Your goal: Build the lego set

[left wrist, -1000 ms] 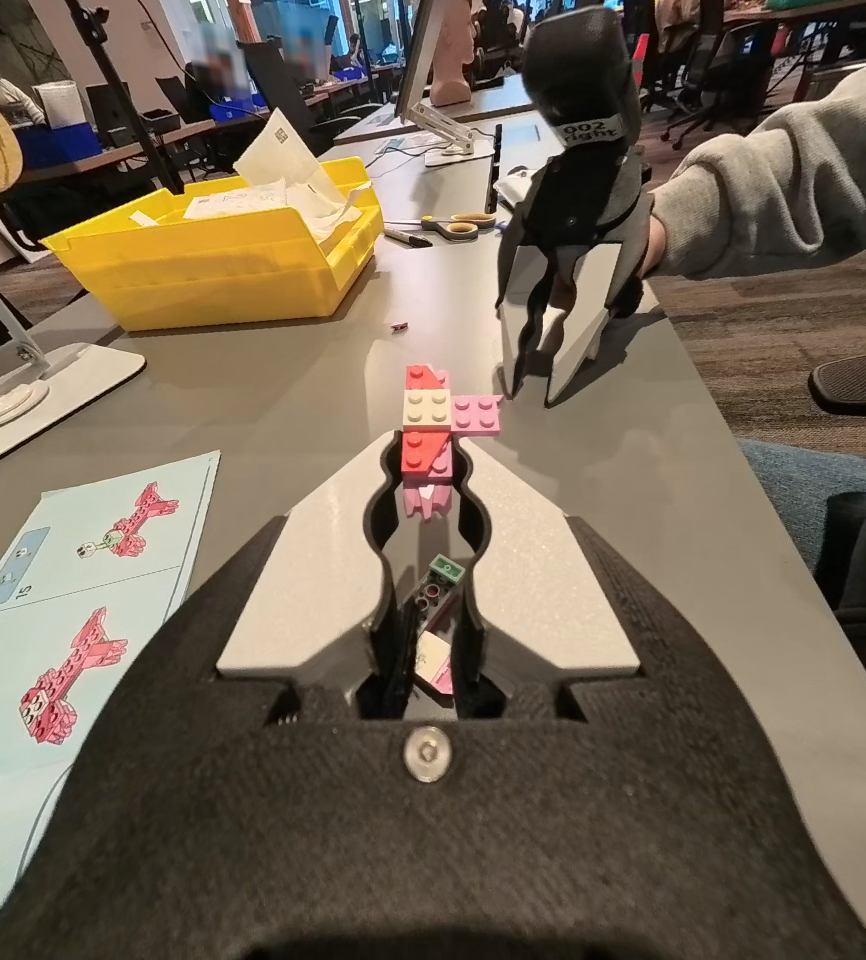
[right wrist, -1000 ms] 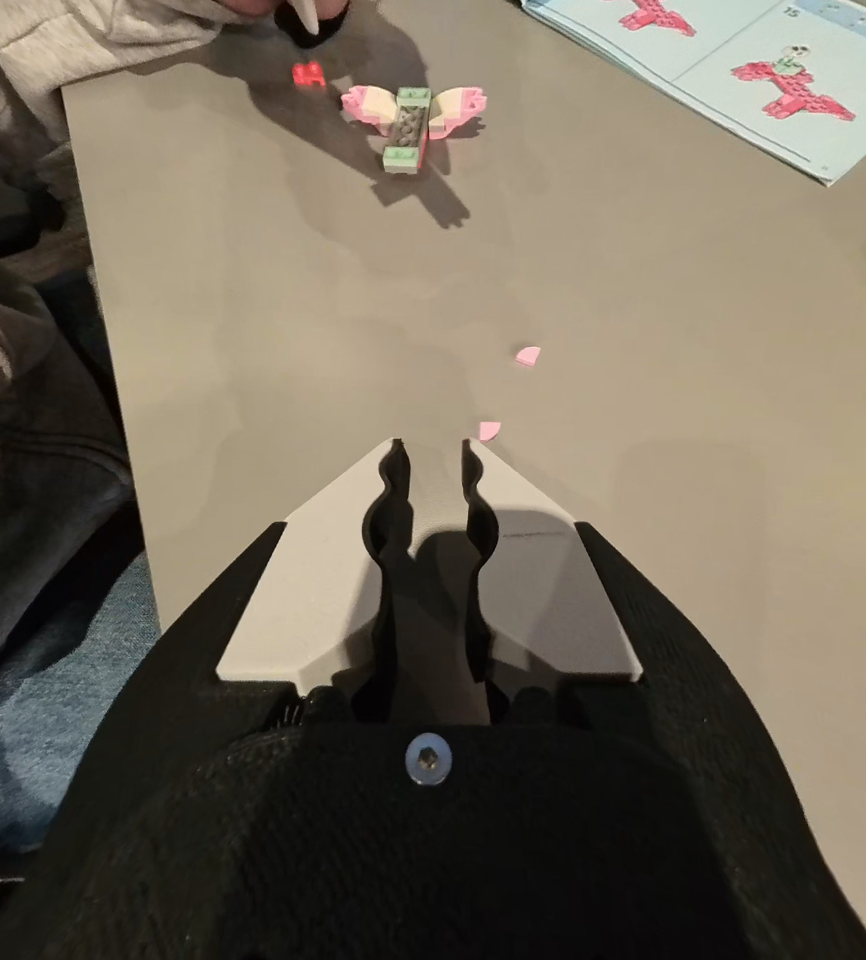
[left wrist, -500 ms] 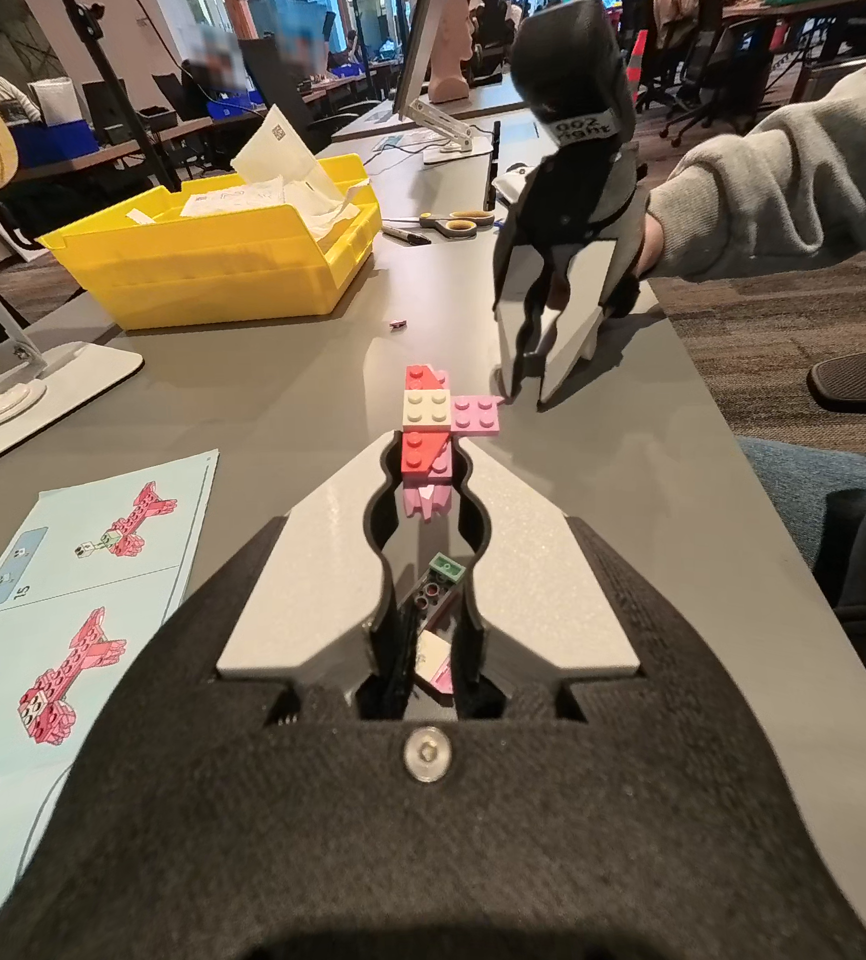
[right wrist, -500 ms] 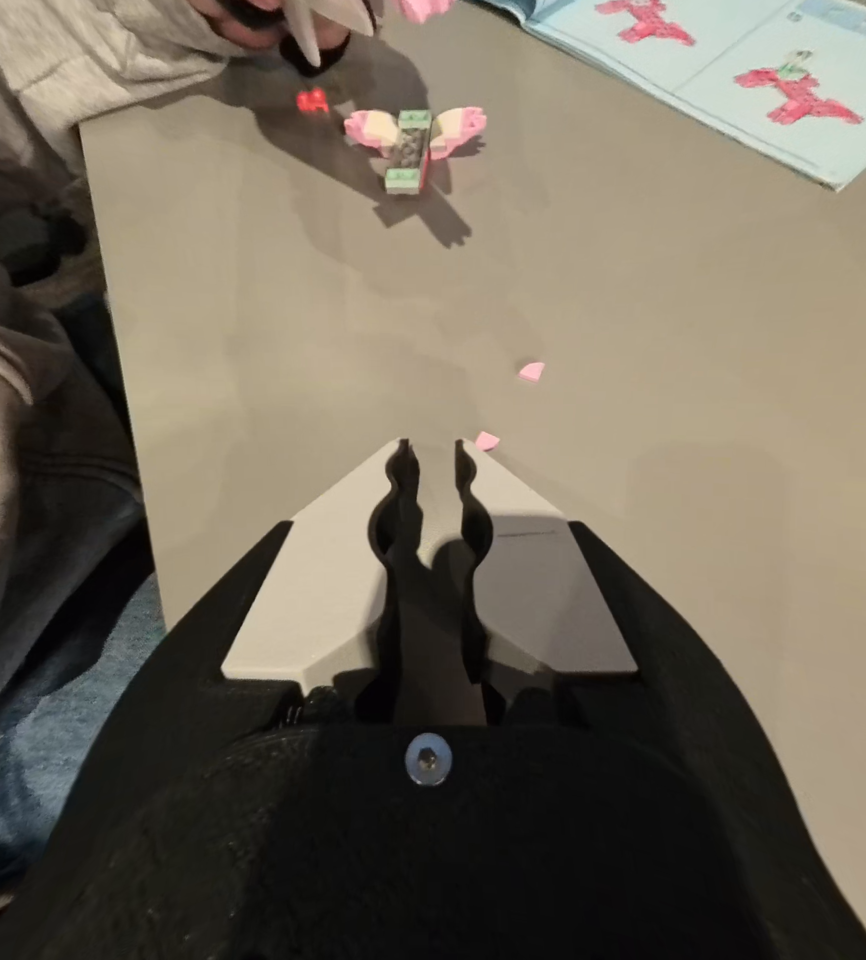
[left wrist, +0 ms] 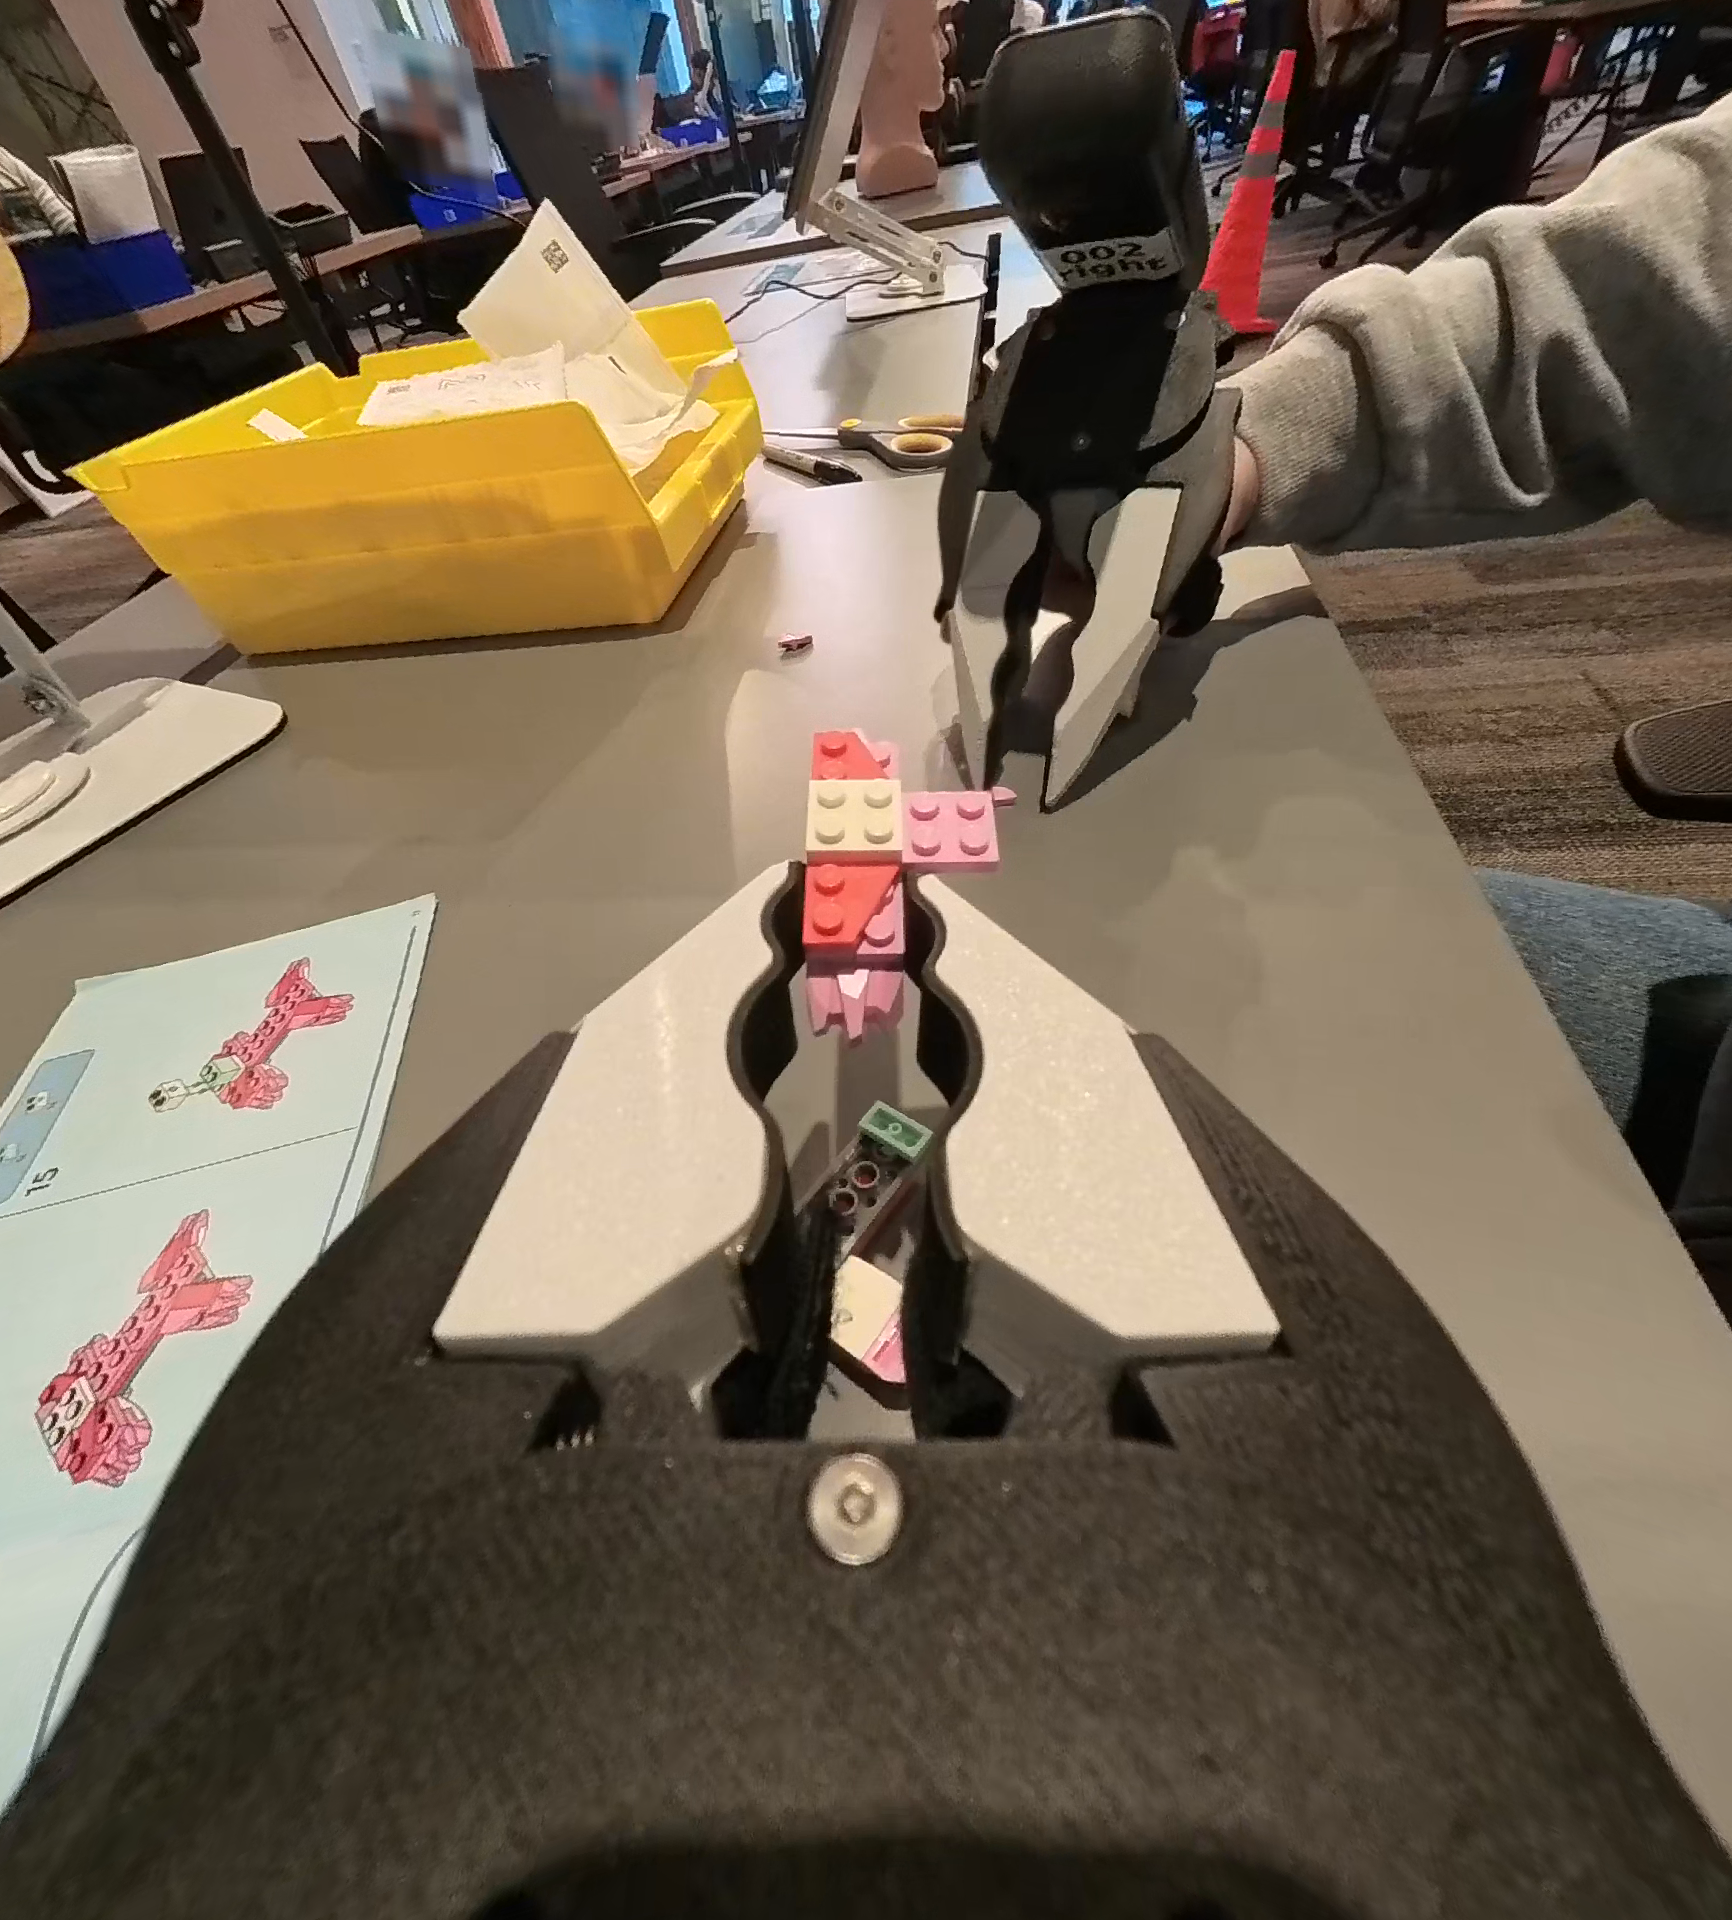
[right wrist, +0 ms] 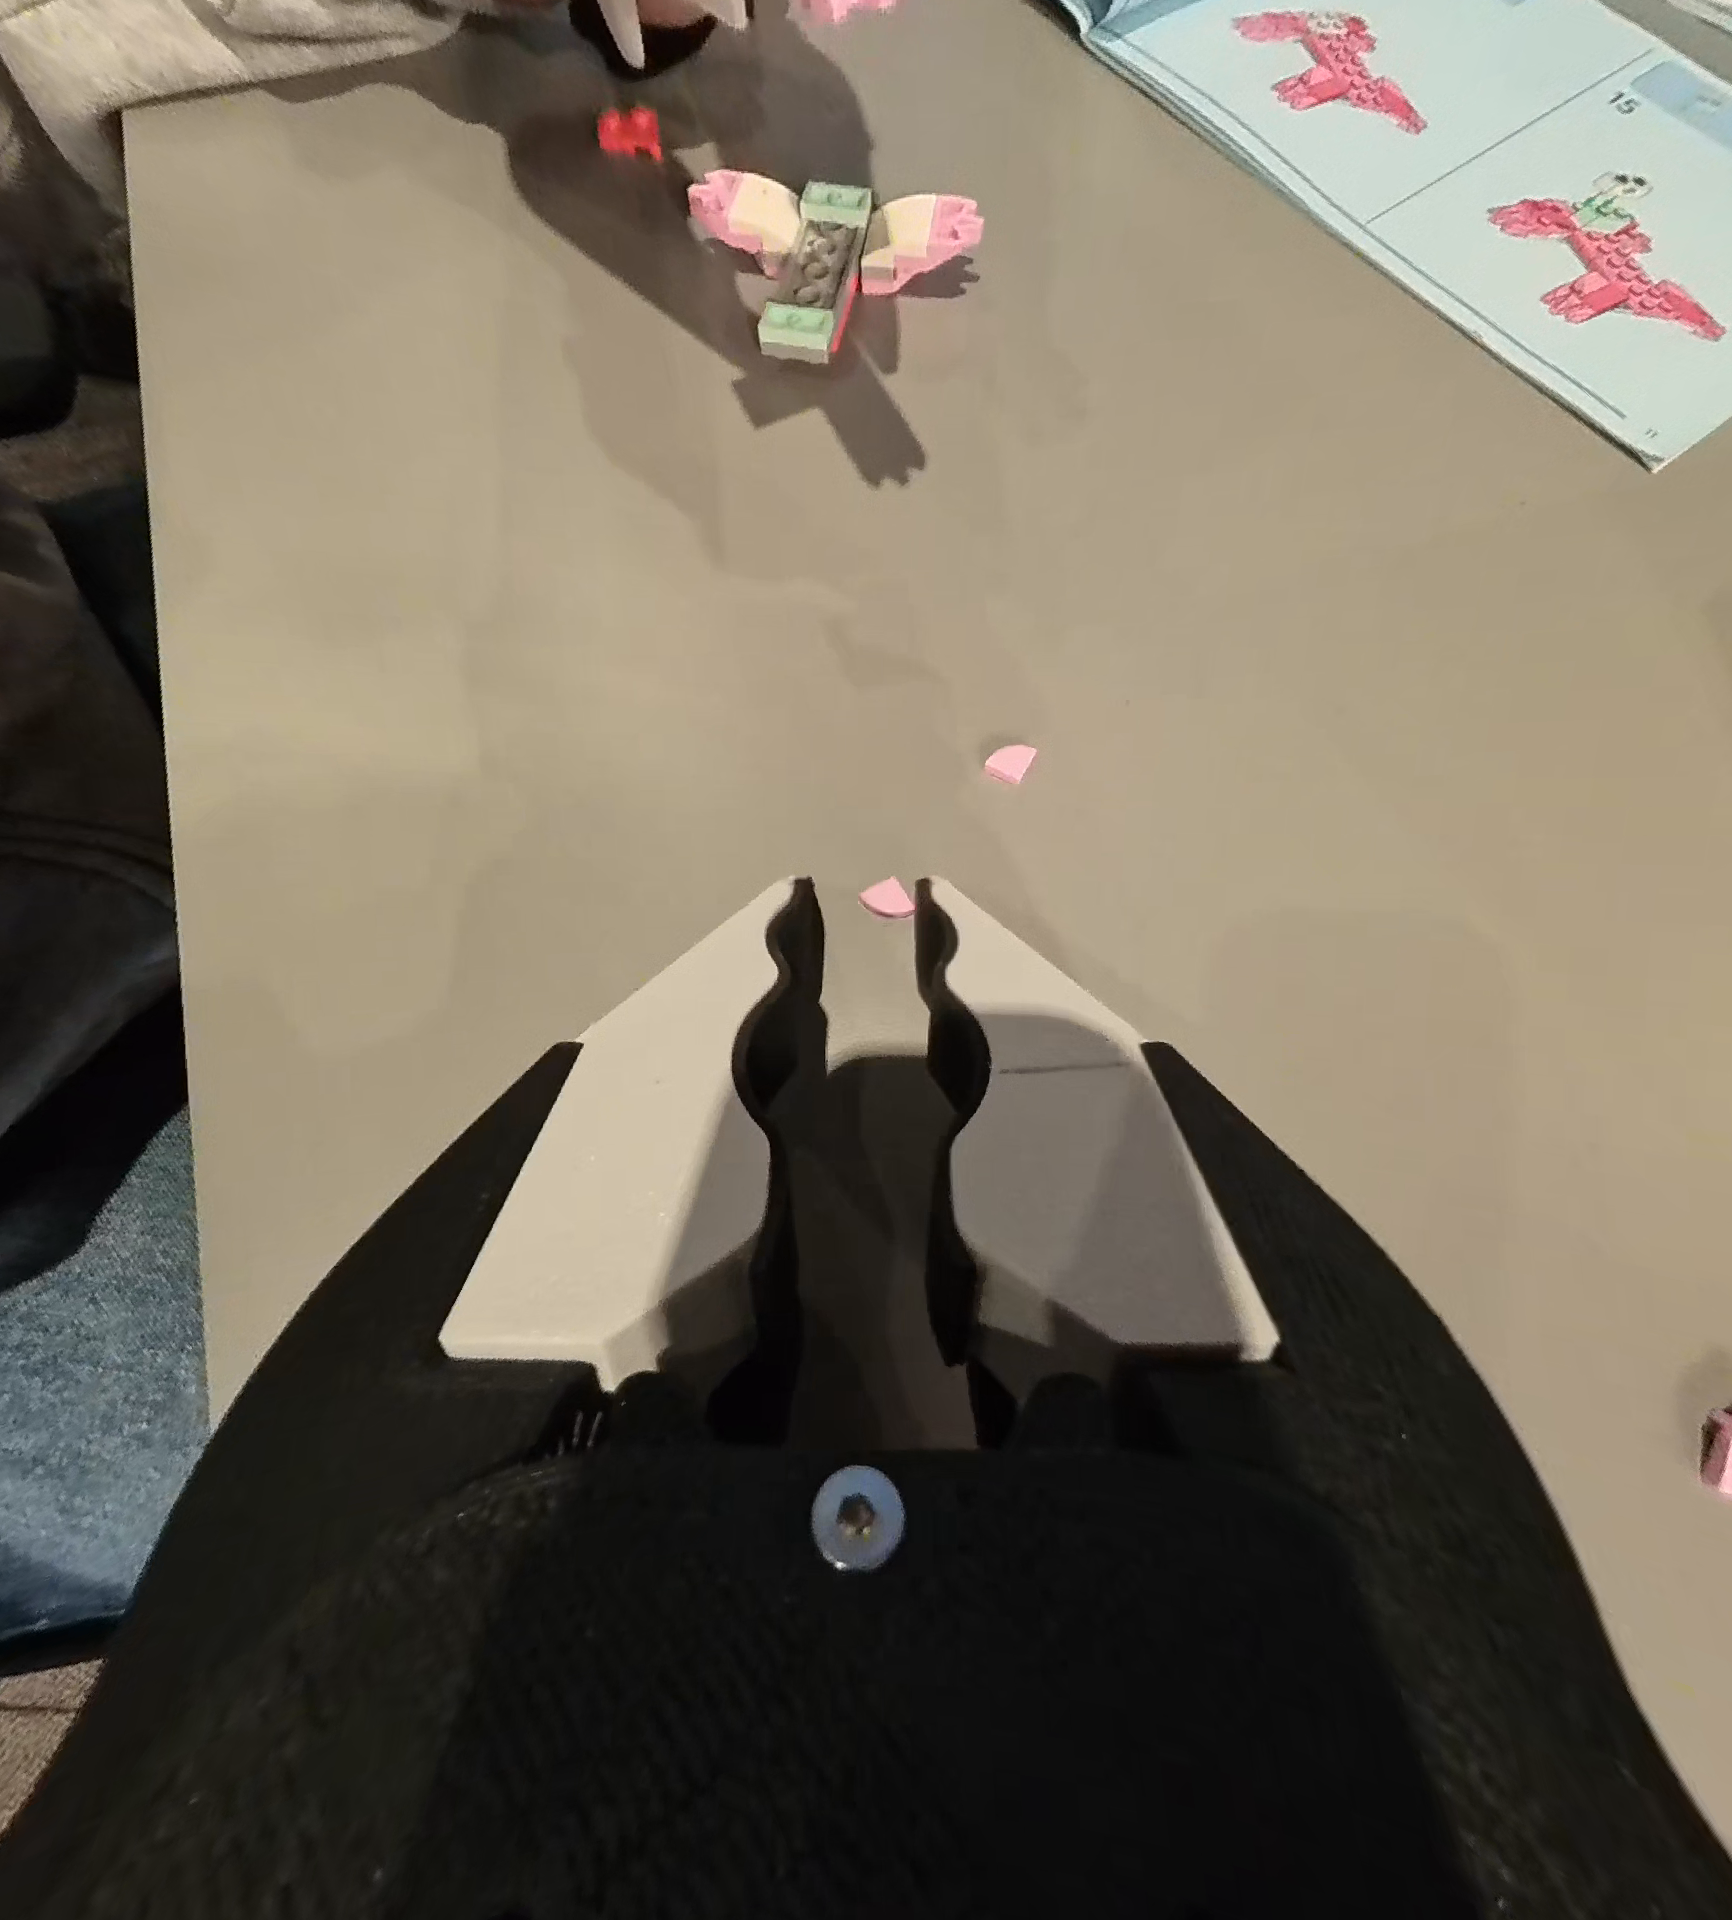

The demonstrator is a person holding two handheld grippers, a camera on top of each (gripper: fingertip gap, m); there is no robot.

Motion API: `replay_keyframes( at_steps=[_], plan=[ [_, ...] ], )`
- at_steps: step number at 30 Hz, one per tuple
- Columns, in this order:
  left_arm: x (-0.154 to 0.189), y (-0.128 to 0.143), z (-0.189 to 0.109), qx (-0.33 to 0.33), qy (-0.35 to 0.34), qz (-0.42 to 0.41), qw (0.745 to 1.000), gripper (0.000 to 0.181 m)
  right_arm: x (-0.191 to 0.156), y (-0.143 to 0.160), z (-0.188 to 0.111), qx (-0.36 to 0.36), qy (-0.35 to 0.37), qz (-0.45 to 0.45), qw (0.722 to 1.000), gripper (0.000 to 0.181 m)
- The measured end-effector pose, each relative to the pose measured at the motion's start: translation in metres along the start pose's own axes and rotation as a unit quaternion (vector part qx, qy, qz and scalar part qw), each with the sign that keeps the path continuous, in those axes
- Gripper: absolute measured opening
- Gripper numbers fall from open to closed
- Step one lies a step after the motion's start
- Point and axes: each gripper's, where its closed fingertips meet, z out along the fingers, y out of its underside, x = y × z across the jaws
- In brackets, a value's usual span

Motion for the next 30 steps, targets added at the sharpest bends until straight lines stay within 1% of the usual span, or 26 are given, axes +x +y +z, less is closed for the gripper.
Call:
replay_keyframes(
  at_steps=[4, 10, 15, 19, 23, 28, 30],
  plan=[
    [0.0012, 0.001, 0.0009, -0.002, 0.003, 0.0, 1.0, 0.017, 0.0012, 0.0015, -0.0017, -0.001, 0.008, -0.003, 1.0, 0.013],
    [0.0025, 0.0017, 0.0013, -0.004, 0.006, 0.0, 1.0, 0.017, 0.0013, 0.0012, -0.0016, -0.001, 0.012, -0.008, 1.0, 0.011],
    [0.0032, 0.0019, 0.0012, -0.005, 0.007, 0.0, 1.0, 0.017, 0.0024, 0.0004, -0.0004, -0.002, 0.018, -0.021, 1.0, 0.004],
    [0.0033, 0.0021, 0.0009, -0.006, 0.009, -0.001, 1.0, 0.016, 0.0036, -0.0001, 0.0, -0.001, 0.016, -0.018, 1.0, 0.005],
    [0.0037, 0.0028, 0.0011, -0.007, 0.01, -0.001, 1.0, 0.017, 0.0051, -0.0005, 0.0005, -0.001, 0.01, -0.005, 1.0, 0.012],
    [0.0041, 0.003, 0.0008, -0.008, 0.011, -0.001, 1.0, 0.017, 0.0036, -0.0011, 0.0014, -0.001, 0.004, -0.006, 1.0, 0.01],
    [0.0044, 0.0031, 0.0008, -0.008, 0.012, -0.001, 1.0, 0.017, 0.0041, -0.0013, 0.0019, -0.001, 0.004, -0.003, 1.0, 0.005]
  ],
)
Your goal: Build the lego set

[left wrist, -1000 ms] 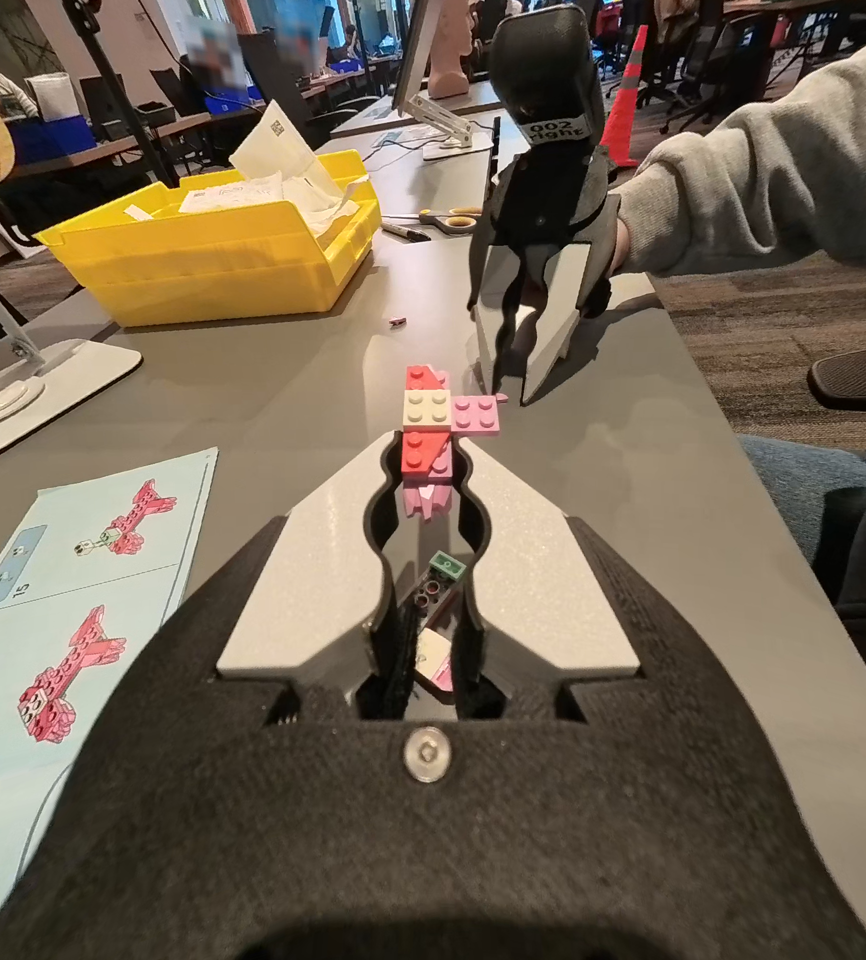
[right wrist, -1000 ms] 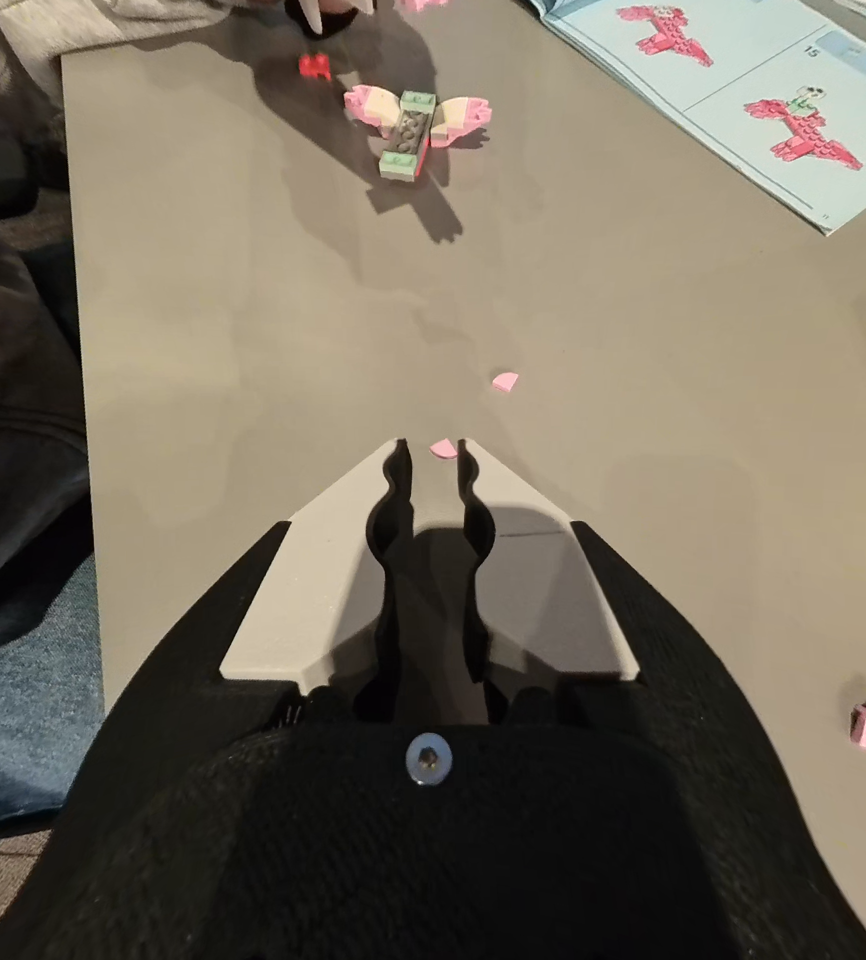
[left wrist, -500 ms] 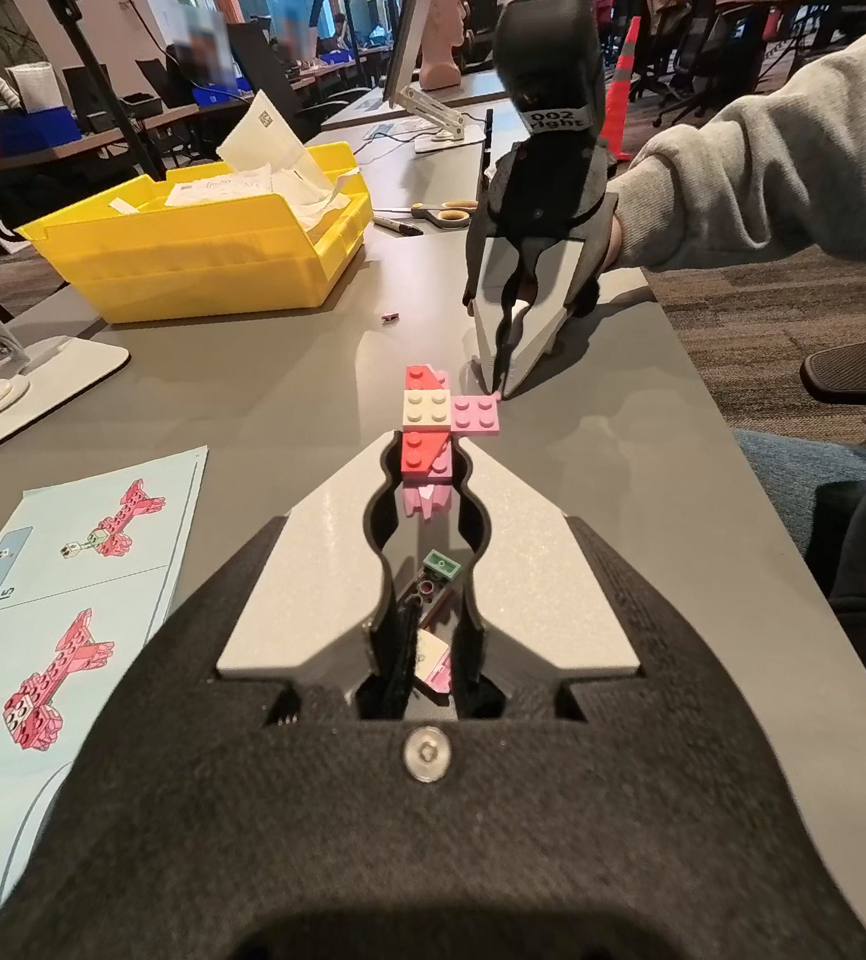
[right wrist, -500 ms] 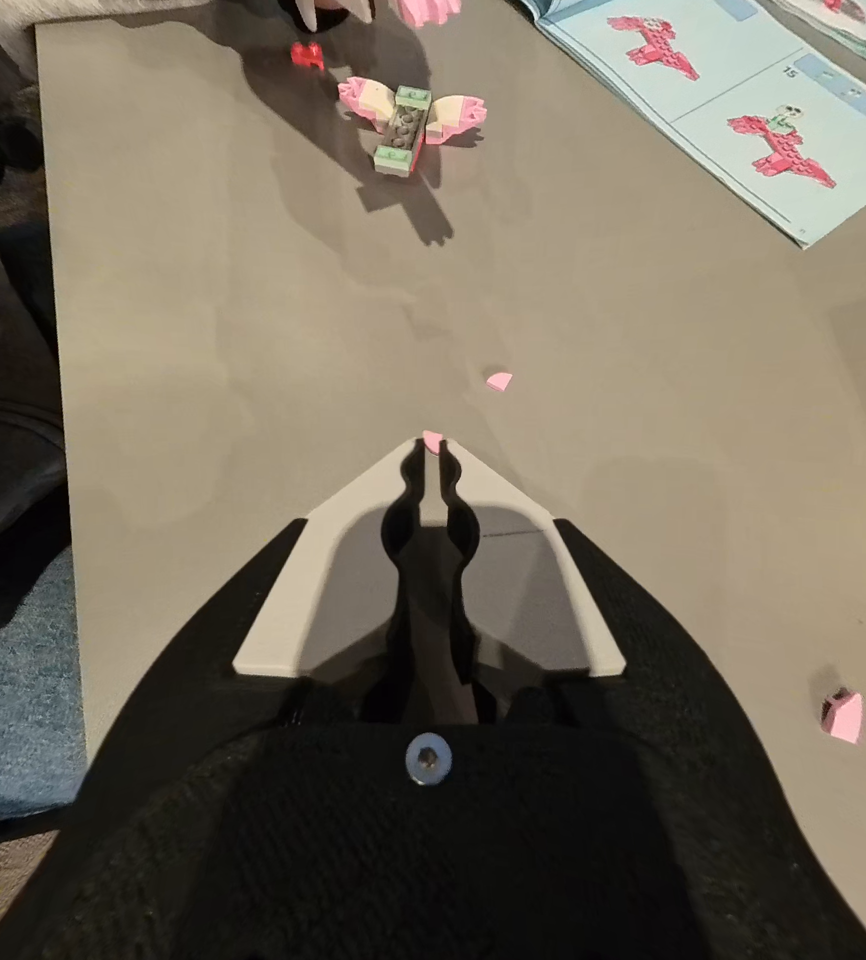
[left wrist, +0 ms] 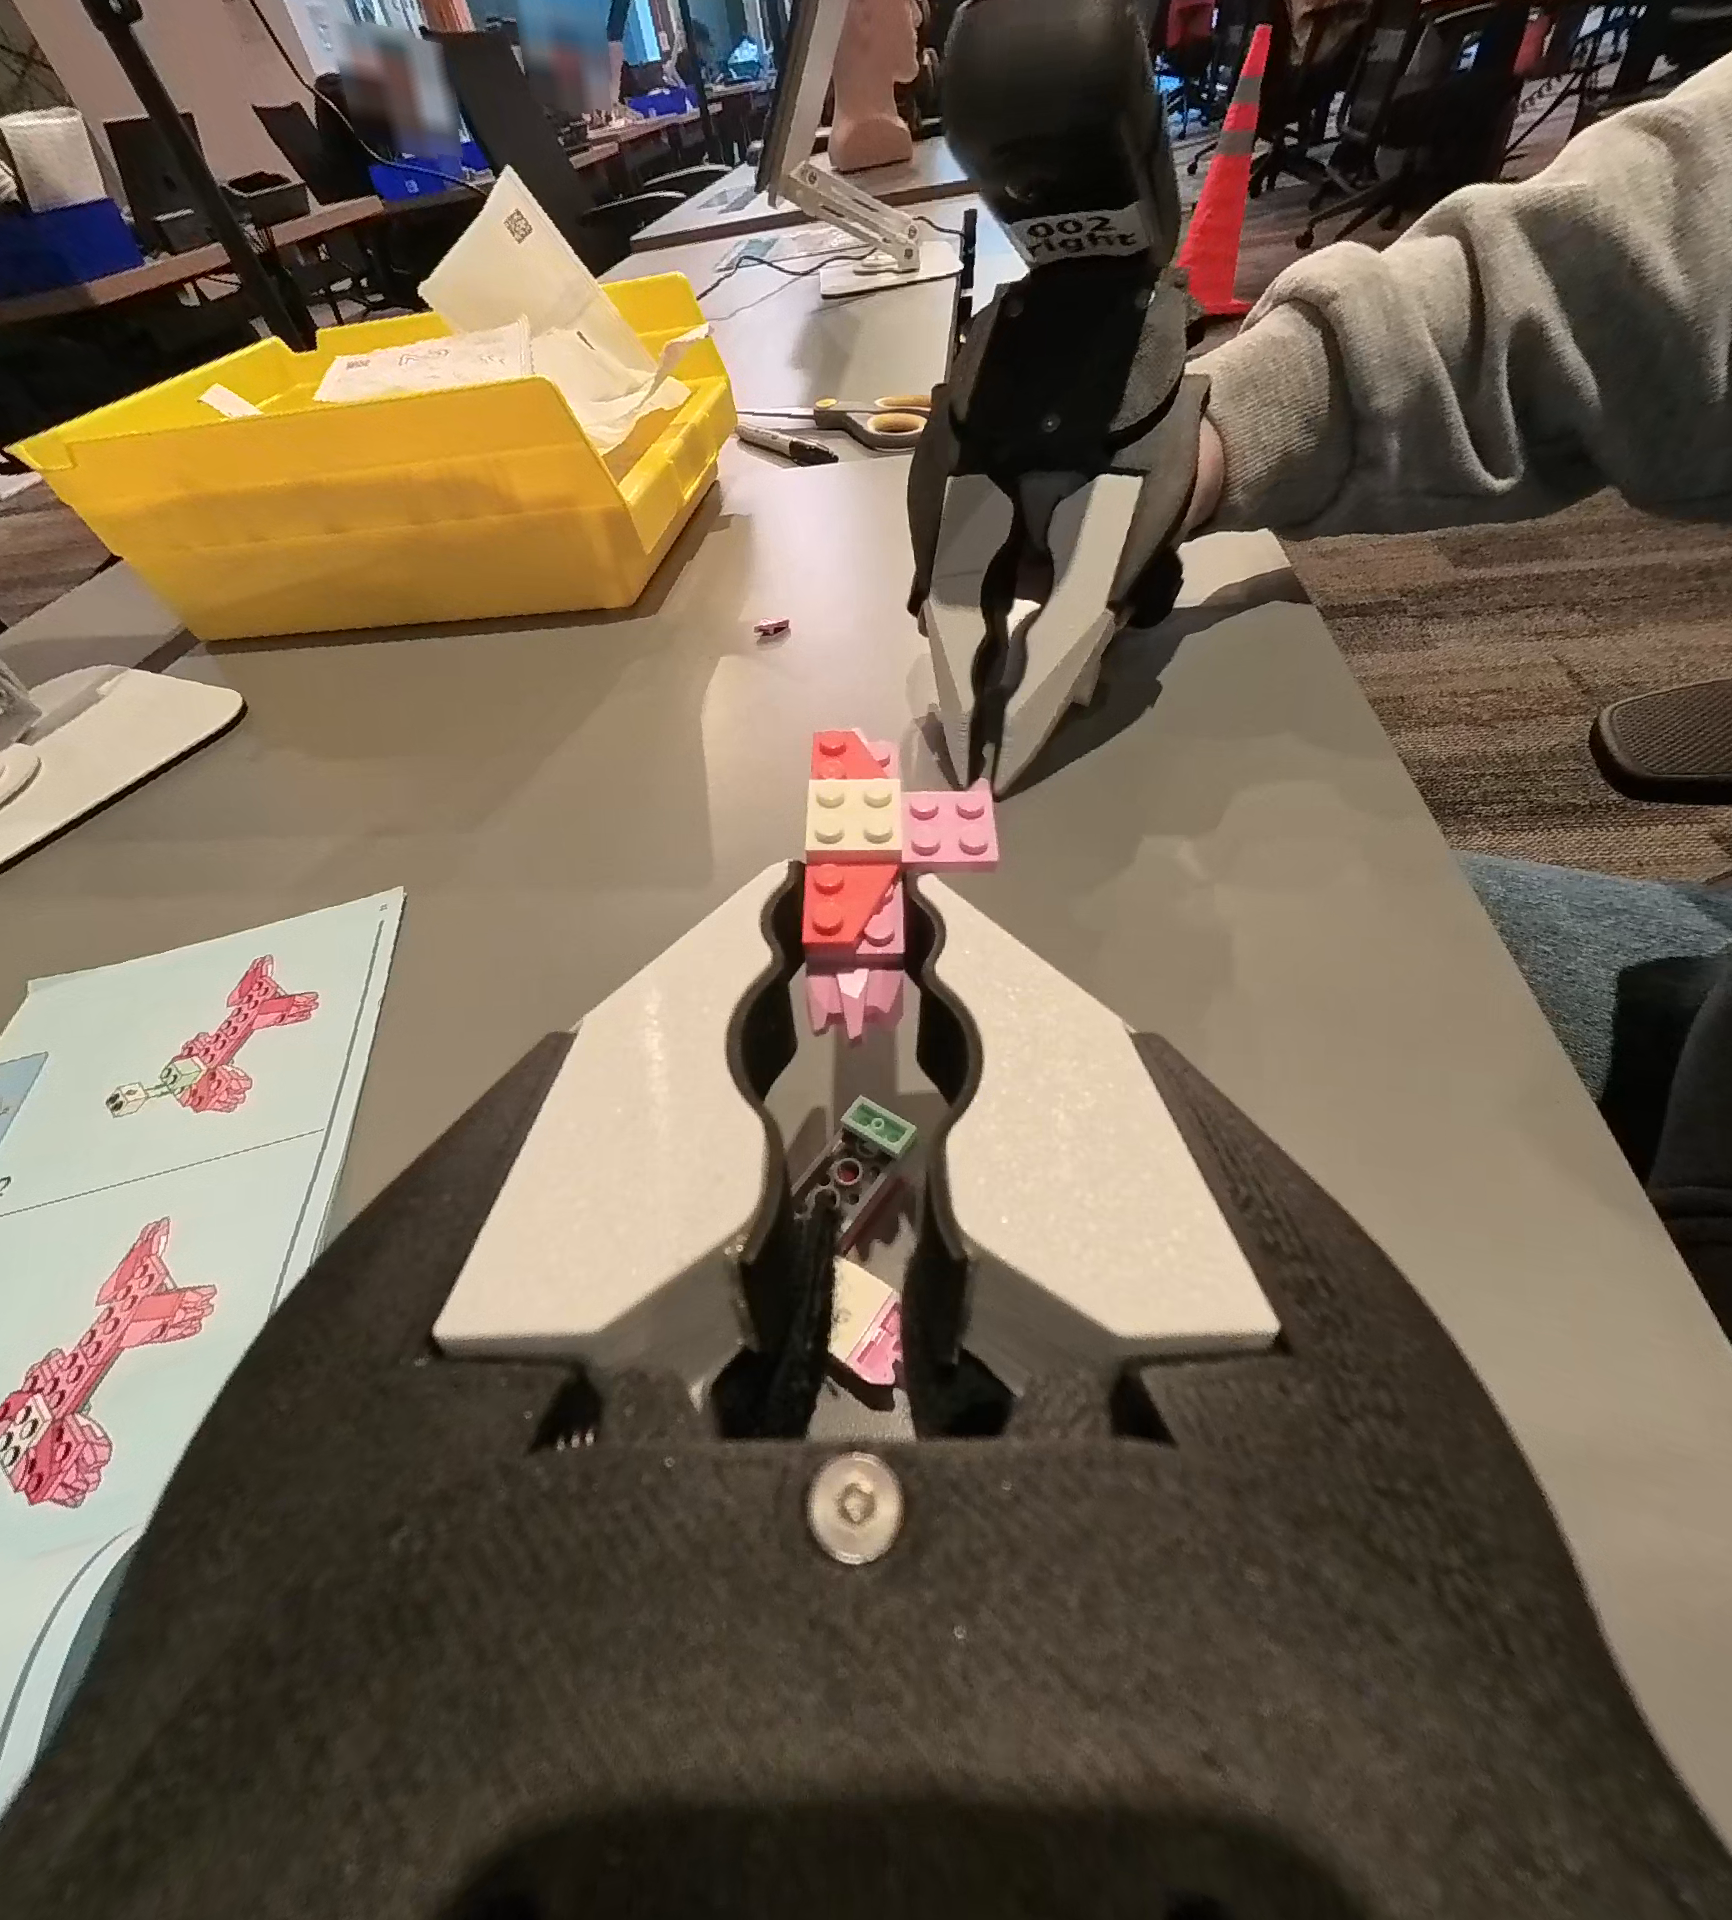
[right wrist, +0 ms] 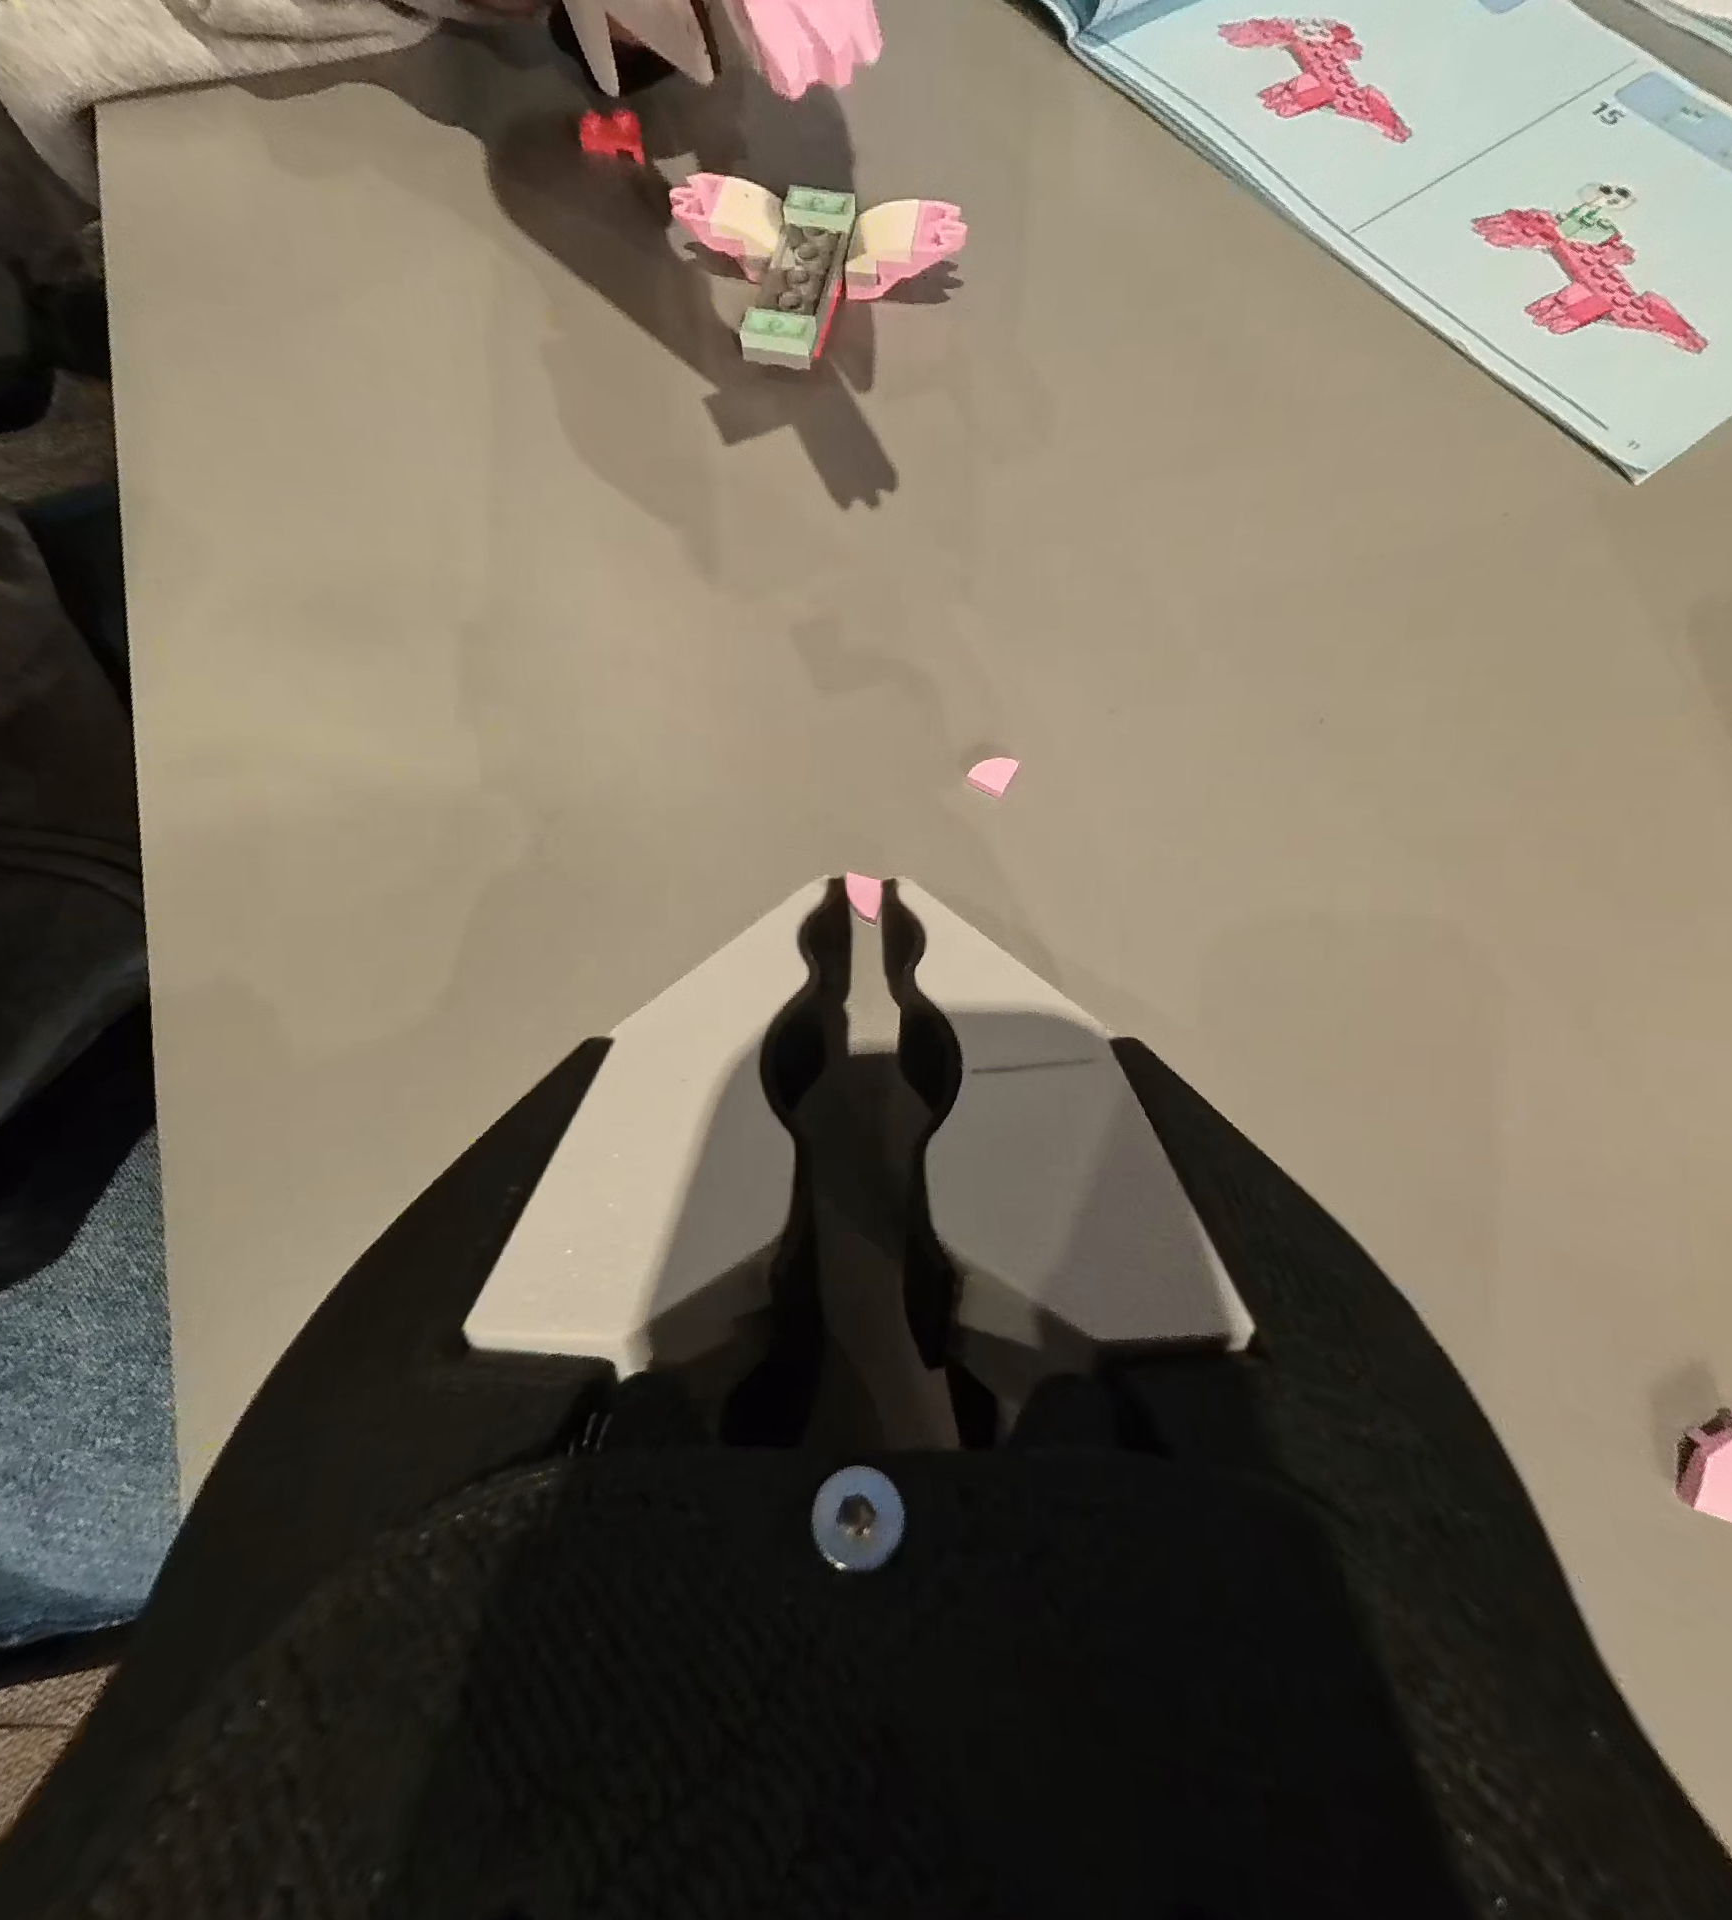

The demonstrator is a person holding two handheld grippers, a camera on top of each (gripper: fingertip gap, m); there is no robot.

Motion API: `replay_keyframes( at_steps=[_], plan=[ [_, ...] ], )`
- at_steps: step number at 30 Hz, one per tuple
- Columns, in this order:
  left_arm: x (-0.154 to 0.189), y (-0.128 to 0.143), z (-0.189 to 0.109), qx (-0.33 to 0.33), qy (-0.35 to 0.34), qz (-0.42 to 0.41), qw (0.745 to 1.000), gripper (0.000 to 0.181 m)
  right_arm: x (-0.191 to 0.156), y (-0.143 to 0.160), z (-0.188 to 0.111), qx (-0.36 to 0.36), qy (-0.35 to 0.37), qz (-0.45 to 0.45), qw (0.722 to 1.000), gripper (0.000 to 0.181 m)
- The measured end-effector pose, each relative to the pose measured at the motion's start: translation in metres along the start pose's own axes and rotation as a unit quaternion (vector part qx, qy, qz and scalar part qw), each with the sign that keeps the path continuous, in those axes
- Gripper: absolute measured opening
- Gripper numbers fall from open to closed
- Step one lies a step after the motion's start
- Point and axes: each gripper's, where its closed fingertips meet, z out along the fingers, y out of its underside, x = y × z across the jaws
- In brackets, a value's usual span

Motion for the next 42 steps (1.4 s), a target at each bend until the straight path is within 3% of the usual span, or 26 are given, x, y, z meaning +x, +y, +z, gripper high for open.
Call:
replay_keyframes(
  at_steps=[8, 15, 20, 42],
  plan=[
    [0.005, 0.0, -0.001, -0.001, 0.018, 0.005, 1.0, 0.016, -0.003, -0.004, 0.0, 0.002, -0.012, -0.003, 1.0, 0.003],
    [0.029, -0.003, -0.003, 0.009, 0.099, 0.009, 0.995, 0.017, -0.031, -0.089, -0.016, 0.075, -0.045, -0.089, 0.992, 0.003],
    [0.045, 0.0, -0.002, 0.0, 0.138, 0.026, 0.99, 0.017, -0.049, -0.118, -0.014, 0.071, -0.08, -0.138, 0.985, 0.003],
    [0.072, -0.005, -0.007, 0.015, 0.207, 0.061, 0.976, 0.017, -0.084, -0.117, 0.009, -0.031, -0.194, -0.175, 0.965, 0.003]
  ],
)
